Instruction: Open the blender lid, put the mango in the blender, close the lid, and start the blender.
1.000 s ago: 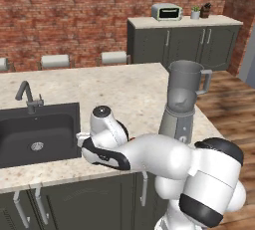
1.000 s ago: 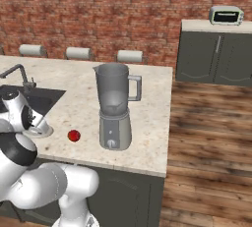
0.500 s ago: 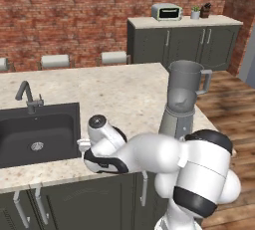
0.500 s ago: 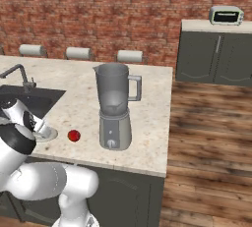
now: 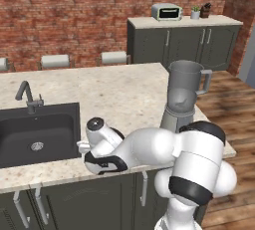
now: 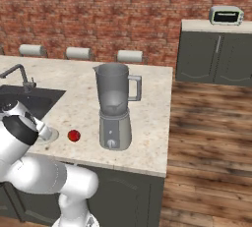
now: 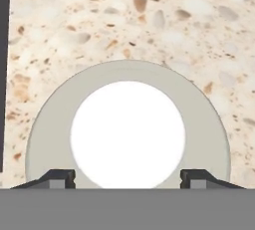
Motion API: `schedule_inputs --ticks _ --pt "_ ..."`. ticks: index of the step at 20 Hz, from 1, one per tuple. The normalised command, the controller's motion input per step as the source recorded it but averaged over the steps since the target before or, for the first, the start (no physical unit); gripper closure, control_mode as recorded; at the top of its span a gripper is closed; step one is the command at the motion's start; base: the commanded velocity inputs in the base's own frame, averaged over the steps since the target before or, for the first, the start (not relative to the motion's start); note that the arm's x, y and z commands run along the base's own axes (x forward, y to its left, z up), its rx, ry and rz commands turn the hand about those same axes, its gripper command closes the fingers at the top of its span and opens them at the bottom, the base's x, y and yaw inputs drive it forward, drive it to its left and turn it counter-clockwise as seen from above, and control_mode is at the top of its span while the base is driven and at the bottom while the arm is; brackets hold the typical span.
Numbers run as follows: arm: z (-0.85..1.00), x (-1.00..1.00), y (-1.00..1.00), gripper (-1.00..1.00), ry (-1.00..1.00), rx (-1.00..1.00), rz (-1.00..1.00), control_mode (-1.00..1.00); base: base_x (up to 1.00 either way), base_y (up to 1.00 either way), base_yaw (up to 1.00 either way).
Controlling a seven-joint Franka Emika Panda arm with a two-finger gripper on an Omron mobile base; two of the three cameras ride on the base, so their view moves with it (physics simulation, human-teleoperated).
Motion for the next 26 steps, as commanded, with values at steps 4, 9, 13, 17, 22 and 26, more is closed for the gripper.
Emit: schedule_inputs --ticks 4,9,13,17,22,26 --pt "0.0 0.0 0.0 -1.0 0.0 0.0 -0.02 -1.0 0.0 0.0 0.0" --pt "0.28 0.0 0.0 -1.0 0.0 0.0 0.0 -1.0 0.0 0.0 0.0" --pt "0.57 0.0 -0.05 -1.0 0.0 0.0 0.0 -1.0 0.0 0.0 0.0" --pt "0.46 0.0 -0.51 -1.0 -0.01 0.0 0.0 -1.0 0.0 0.0 0.0" --pt "0.04 0.0 -0.85 -1.0 0.0 0.0 0.0 -1.0 0.0 0.0 0.0" --pt "0.0 0.0 -0.81 -1.0 0.0 0.0 0.0 -1.0 0.0 0.0 0.0"
